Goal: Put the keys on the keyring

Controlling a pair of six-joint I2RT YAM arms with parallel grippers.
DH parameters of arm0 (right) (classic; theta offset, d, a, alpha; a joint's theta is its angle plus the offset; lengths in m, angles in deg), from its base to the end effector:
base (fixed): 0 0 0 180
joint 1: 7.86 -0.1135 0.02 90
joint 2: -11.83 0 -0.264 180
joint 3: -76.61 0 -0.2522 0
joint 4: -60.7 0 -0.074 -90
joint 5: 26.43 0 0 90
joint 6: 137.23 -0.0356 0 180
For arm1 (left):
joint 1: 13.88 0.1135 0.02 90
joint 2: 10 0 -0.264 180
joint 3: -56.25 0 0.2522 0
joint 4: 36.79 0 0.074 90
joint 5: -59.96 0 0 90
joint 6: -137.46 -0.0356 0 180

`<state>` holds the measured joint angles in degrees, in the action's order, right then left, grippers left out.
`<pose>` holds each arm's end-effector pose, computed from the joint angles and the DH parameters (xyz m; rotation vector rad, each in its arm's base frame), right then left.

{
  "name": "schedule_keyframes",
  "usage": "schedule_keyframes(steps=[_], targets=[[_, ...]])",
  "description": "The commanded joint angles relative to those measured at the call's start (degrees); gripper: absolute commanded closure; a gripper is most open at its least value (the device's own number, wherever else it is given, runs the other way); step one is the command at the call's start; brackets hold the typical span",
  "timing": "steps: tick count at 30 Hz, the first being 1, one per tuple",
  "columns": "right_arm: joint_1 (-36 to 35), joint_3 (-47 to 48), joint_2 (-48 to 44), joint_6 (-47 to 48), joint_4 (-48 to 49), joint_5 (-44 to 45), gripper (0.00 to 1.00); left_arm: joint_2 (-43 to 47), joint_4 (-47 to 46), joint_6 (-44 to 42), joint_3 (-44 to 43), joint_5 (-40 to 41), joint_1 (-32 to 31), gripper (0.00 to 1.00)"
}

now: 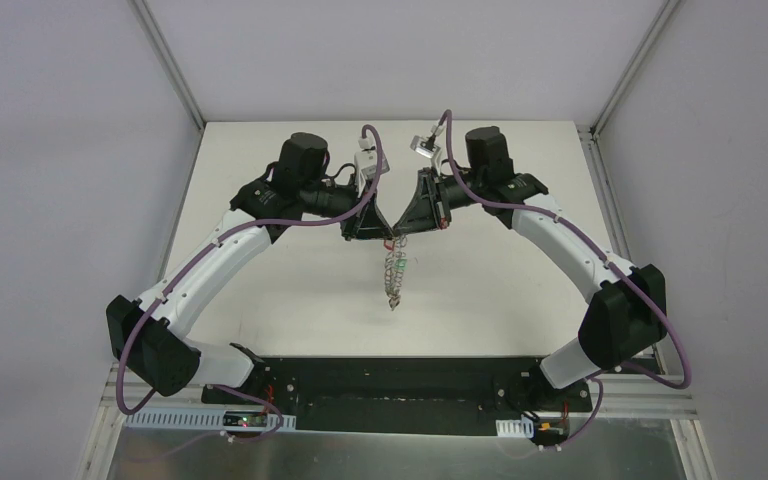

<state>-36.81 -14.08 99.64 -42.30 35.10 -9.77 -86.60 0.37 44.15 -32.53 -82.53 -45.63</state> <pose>0.2800 0.1939 0.3495 -1.3306 1.4418 1.5251 0.2335 -0.1777 0.3831 1.1628 1.6623 -1.2280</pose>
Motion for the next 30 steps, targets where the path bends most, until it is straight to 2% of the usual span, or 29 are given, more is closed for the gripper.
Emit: schedule_keyframes(steps=[1,10,15,23,30], targets=[[0.3,1.5,-3.1,0.0,3.2,-0.2,1.00,0.7,-1.2,0.6,-0.5,-2.4,0.1,1.00],[0.1,0.9,-4.6,9.9,-4.3,3.3,0.94,0.5,11.8,-4.9,-8.1,3.2,0.1,1.00],[-0.7,-0.1,-5.0,10.5,-4.6,3.9,0.91,-0.5,12.5,-4.6,-9.1,3.2,0.0,1.00],[-1.0,1.5,-5.5,10.6,-5.4,4.6,0.74,-0.9,14.0,-6.0,-9.0,3.3,-0.4,1.00],[-2.4,3.1,-4.6,10.0,-5.9,5.4,0.63,-2.3,16.3,-5.2,-10.0,1.8,-1.1,1.00]])
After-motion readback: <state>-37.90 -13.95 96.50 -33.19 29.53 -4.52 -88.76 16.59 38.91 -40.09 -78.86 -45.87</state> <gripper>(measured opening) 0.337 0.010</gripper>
